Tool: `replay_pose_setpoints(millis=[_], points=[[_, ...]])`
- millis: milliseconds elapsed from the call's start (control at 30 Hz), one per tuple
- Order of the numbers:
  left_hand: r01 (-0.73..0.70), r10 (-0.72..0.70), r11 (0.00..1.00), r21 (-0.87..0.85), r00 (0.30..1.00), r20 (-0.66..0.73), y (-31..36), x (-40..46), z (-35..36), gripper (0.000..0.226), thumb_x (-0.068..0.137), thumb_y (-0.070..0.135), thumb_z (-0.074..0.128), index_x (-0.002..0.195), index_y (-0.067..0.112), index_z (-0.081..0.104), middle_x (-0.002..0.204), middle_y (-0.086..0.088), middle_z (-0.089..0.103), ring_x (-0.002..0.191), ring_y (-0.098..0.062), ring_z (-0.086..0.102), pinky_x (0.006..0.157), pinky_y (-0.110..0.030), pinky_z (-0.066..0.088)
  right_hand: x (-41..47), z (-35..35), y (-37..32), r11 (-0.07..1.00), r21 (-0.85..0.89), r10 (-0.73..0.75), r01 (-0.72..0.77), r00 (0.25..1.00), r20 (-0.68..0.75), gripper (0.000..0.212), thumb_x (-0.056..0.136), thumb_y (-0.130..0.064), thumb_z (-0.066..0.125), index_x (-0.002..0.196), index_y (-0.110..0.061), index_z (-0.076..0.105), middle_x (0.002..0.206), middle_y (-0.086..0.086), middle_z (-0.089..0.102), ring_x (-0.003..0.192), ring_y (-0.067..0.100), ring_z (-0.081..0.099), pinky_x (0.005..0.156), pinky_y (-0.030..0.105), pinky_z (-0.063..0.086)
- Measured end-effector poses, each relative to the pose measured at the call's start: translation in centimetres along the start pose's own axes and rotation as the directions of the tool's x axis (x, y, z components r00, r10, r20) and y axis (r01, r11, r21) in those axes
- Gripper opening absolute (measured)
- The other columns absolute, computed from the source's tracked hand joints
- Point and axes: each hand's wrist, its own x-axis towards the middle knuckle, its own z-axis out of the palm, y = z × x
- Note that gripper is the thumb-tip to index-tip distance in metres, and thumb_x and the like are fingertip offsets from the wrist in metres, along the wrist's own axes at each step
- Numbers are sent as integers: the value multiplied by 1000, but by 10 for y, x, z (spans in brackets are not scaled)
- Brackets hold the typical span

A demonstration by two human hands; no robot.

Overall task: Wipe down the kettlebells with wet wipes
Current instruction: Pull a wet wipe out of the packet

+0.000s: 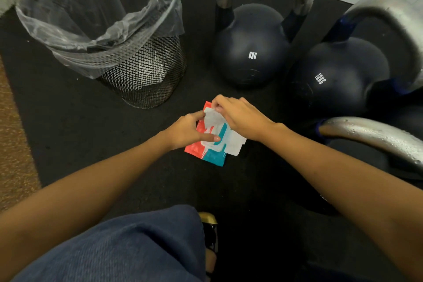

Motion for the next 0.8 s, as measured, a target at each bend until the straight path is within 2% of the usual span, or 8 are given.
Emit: replay_pose_setpoints(millis=[67, 133, 233, 300, 433, 500, 633, 800], points=[[-21, 19, 988, -156, 1000, -10, 8, -1, -5, 58, 83, 32, 71, 134, 18, 48, 137, 4, 53, 126, -10, 49, 100, -30, 44, 2, -4, 0, 995, 82, 60, -59, 998, -13, 24, 102, -14, 50, 124, -21, 47, 126, 3, 59, 113, 18, 58, 90, 27, 50], [-59, 49, 963, -265, 998, -43, 14, -5, -9, 38, 88, 24, 66, 125, 21, 57, 126, 9, 60, 116, -2, 55, 94, -21, 46, 3, -8, 1, 975, 204, 101, -88, 994, -52, 18, 103, -17, 48, 120, -20, 51, 119, 2, 61, 107, 16, 61, 88, 32, 57], [-55, 18, 936, -347, 994, -109, 19, -8, -12, 19, 92, 23, 59, 110, 17, 66, 112, 4, 68, 104, -6, 64, 90, -27, 53, 2, -14, 2, 952, 291, 135, -91, 982, -134, 16, 103, -18, 47, 116, -18, 57, 115, 1, 62, 104, 13, 61, 90, 31, 56], [-42, -6, 935, -353, 991, -135, 19, -9, -12, 17, 93, 24, 58, 104, 14, 66, 110, 1, 68, 104, -10, 64, 93, -31, 52, 0, -18, 1, 947, 316, 132, -60, 969, -211, 16, 102, -16, 49, 115, -16, 60, 114, 0, 62, 103, 11, 60, 89, 25, 54], [-11, -46, 917, -398, 990, -133, 24, -15, -15, 11, 92, 22, 59, 98, 14, 65, 108, -2, 67, 104, -12, 64, 95, -32, 51, -5, -28, -3, 935, 352, 140, -33, 949, -284, 17, 102, -17, 50, 115, -15, 60, 112, -1, 61, 102, 8, 58, 78, 10, 47], [-25, -43, 890, -454, 990, -138, 33, -17, -19, 13, 90, 19, 63, 100, 12, 65, 108, -5, 68, 105, -16, 64, 95, -33, 51, -9, -33, -4, 937, 350, 106, 6, 948, -300, 16, 102, -17, 49, 114, -15, 60, 112, -2, 60, 102, 7, 58, 77, 10, 47], [-115, 31, 788, -604, 989, -148, 57, -22, -33, 33, 87, 12, 64, 119, 9, 57, 116, -11, 66, 106, -21, 66, 91, -37, 54, -14, -50, -8, 942, 321, 8, 101, 947, -321, 16, 101, -16, 49, 112, -15, 62, 109, -3, 60, 100, 7, 58, 82, 17, 51], [-195, 101, 787, -586, 977, -188, 96, -37, -46, 20, 90, 13, 60, 110, 9, 63, 111, -10, 68, 103, -21, 68, 81, -33, 58, -36, -94, -21, 942, 293, -43, 166, 922, -384, 17, 100, -17, 52, 114, -15, 62, 107, -5, 60, 98, 4, 58, 79, 10, 47]])
